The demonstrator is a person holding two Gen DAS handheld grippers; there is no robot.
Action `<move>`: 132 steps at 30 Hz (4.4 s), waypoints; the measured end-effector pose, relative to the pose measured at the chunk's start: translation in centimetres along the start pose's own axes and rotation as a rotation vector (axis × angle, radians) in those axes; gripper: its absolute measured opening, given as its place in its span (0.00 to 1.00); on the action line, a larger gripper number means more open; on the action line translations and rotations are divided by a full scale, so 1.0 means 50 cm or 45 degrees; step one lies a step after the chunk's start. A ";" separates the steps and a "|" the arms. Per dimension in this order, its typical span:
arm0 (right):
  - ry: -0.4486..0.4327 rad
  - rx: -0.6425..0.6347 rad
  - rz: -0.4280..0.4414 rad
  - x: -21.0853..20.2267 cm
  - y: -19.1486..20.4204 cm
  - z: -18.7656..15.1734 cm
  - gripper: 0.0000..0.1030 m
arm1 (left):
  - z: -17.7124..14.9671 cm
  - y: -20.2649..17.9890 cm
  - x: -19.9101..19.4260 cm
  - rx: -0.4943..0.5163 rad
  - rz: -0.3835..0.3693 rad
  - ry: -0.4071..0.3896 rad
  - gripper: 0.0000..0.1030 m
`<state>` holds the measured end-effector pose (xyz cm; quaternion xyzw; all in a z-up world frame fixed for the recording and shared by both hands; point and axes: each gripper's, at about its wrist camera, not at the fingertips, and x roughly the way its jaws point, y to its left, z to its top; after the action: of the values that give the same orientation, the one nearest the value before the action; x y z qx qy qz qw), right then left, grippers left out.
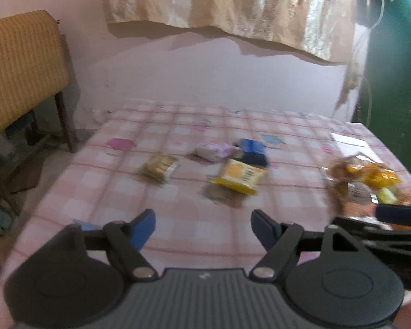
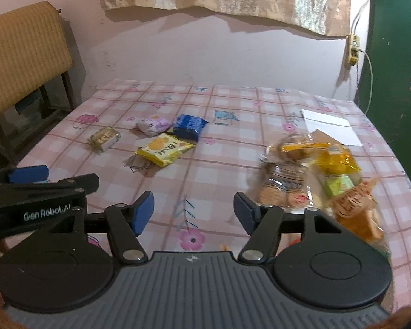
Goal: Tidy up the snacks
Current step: 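Move both open tools back to the remaining snacks, then grasp the clear bag of square biscuits with the left tool while the right tool grasps the yellow cracker bag, then carry the biscuit bag and yellow cracker bag with both tools over the box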
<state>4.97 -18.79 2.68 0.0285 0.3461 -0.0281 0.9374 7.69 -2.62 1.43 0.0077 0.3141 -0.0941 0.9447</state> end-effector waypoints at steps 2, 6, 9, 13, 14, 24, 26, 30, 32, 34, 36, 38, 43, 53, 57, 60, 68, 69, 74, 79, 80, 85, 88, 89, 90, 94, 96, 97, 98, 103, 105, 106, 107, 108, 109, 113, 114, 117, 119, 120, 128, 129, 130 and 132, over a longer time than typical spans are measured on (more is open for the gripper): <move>-0.002 0.003 0.006 0.015 0.005 0.009 0.81 | 0.014 0.029 0.032 -0.002 0.025 -0.005 0.80; 0.008 0.008 0.026 0.050 0.016 0.026 0.83 | 0.043 0.081 0.108 0.018 0.047 0.002 0.84; 0.014 0.016 0.037 0.076 0.023 0.034 0.85 | 0.064 0.102 0.167 0.069 0.060 0.024 0.84; 0.034 0.019 0.037 0.110 0.032 0.040 0.86 | 0.078 0.114 0.237 0.142 0.042 0.048 0.86; 0.042 0.022 0.035 0.121 0.033 0.041 0.86 | 0.079 0.116 0.253 0.154 0.031 0.048 0.86; 0.085 0.113 0.035 0.193 0.037 0.054 0.94 | 0.087 0.133 0.339 0.162 -0.025 0.073 0.57; 0.091 0.139 0.036 0.210 0.038 0.060 0.97 | 0.087 0.133 0.333 0.147 -0.028 0.068 0.43; 0.103 0.196 0.040 0.246 0.049 0.076 1.00 | 0.075 0.132 0.316 0.127 -0.004 0.060 0.41; 0.113 0.220 0.031 0.262 0.056 0.084 1.00 | 0.070 0.134 0.307 0.094 0.028 0.060 0.41; 0.116 0.253 0.000 0.284 0.066 0.095 1.00 | 0.067 0.137 0.302 0.056 0.046 0.065 0.41; 0.132 0.277 -0.017 0.305 0.074 0.102 1.00 | 0.062 0.139 0.291 0.032 0.064 0.073 0.41; 0.162 0.269 -0.052 0.335 0.088 0.107 1.00 | 0.058 0.142 0.282 0.008 0.072 0.076 0.40; 0.189 0.224 -0.090 0.380 0.110 0.094 0.92 | 0.047 0.147 0.260 -0.060 0.080 0.081 0.40; 0.134 0.127 -0.022 0.311 0.101 0.066 0.57 | 0.031 0.116 0.206 -0.066 0.078 0.062 0.40; 0.119 0.101 0.001 0.276 0.080 0.057 0.57 | 0.021 0.099 0.175 -0.060 0.065 0.059 0.40; 0.091 0.101 0.032 0.234 0.066 0.048 0.57 | 0.015 0.083 0.143 -0.060 0.051 0.049 0.40; 0.037 0.060 0.053 0.129 0.050 0.036 0.57 | 0.014 0.043 0.061 -0.050 0.036 0.006 0.40; 0.028 0.056 0.058 0.116 0.047 0.034 0.57 | 0.014 0.040 0.050 -0.051 0.034 -0.001 0.40; -0.021 0.040 0.057 0.056 0.039 0.034 0.57 | 0.019 0.019 0.000 -0.035 0.022 -0.039 0.40; -0.057 0.044 0.051 -0.013 0.022 0.027 0.57 | 0.017 -0.008 -0.041 -0.006 0.016 -0.066 0.40; -0.062 0.042 0.048 -0.033 0.014 0.023 0.57 | 0.016 -0.013 -0.048 -0.003 0.014 -0.069 0.40; -0.092 0.025 0.026 -0.073 -0.002 0.009 0.57 | 0.012 -0.032 -0.078 0.000 0.002 -0.082 0.40; -0.109 0.031 0.019 -0.106 -0.012 0.000 0.57 | 0.009 -0.046 -0.094 0.013 -0.003 -0.091 0.40; -0.114 0.039 0.018 -0.113 -0.017 -0.002 0.57 | 0.009 -0.050 -0.100 0.015 -0.007 -0.093 0.40; -0.117 0.044 0.016 -0.113 -0.015 -0.001 0.57 | 0.008 -0.054 -0.104 0.016 -0.009 -0.093 0.40; -0.135 0.049 -0.003 -0.124 -0.028 -0.011 0.57 | 0.006 -0.070 -0.121 0.017 -0.027 -0.097 0.40; -0.144 0.051 -0.014 -0.133 -0.033 -0.015 0.57 | 0.004 -0.078 -0.129 0.014 -0.034 -0.097 0.40; -0.146 0.056 -0.018 -0.139 -0.030 -0.016 0.57 | 0.003 -0.083 -0.133 0.014 -0.038 -0.099 0.40; -0.148 0.065 -0.020 -0.144 -0.034 -0.018 0.57 | 0.001 -0.088 -0.137 0.015 -0.042 -0.099 0.40; -0.160 0.093 -0.031 -0.167 -0.052 -0.029 0.57 | -0.005 -0.109 -0.152 0.023 -0.061 -0.101 0.40; -0.166 0.097 -0.041 -0.181 -0.063 -0.035 0.57 | -0.007 -0.117 -0.158 0.025 -0.076 -0.100 0.40; -0.169 0.098 -0.046 -0.187 -0.068 -0.038 0.57 | -0.009 -0.122 -0.160 0.029 -0.085 -0.101 0.40; -0.170 0.104 -0.049 -0.192 -0.074 -0.040 0.57 | -0.010 -0.128 -0.163 0.037 -0.092 -0.103 0.40; -0.170 0.110 -0.056 -0.192 -0.076 -0.041 0.57 | -0.010 -0.134 -0.164 0.043 -0.098 -0.104 0.40; -0.172 0.115 -0.065 -0.193 -0.077 -0.041 0.57 | -0.011 -0.140 -0.166 0.048 -0.107 -0.103 0.40; -0.179 0.143 -0.097 -0.207 -0.098 -0.050 0.57 | -0.012 -0.167 -0.169 0.064 -0.146 -0.098 0.40; -0.180 0.151 -0.104 -0.211 -0.104 -0.052 0.57 | -0.011 -0.175 -0.170 0.071 -0.159 -0.098 0.40; -0.186 0.165 -0.139 -0.220 -0.124 -0.057 0.57 | -0.009 -0.202 -0.169 0.096 -0.189 -0.099 0.40; -0.185 0.182 -0.155 -0.224 -0.142 -0.059 0.57 | -0.008 -0.219 -0.166 0.106 -0.221 -0.094 0.40; -0.185 0.188 -0.168 -0.224 -0.150 -0.060 0.57 | -0.008 -0.229 -0.164 0.116 -0.234 -0.094 0.40; -0.166 0.221 -0.247 -0.224 -0.218 -0.071 0.57 | -0.012 -0.292 -0.146 0.185 -0.313 -0.083 0.40; -0.163 0.222 -0.256 -0.223 -0.225 -0.072 0.57 | -0.013 -0.297 -0.142 0.187 -0.321 -0.079 0.40; -0.161 0.222 -0.264 -0.223 -0.231 -0.073 0.57 | -0.013 -0.301 -0.139 0.188 -0.326 -0.077 0.40; -0.154 0.222 -0.273 -0.219 -0.244 -0.075 0.57 | -0.012 -0.313 -0.131 0.194 -0.337 -0.070 0.40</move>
<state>-6.67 -30.32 6.55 0.0709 0.2861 -0.1596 0.9421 -0.66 -16.79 5.53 0.0355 0.2785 -0.2415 0.9289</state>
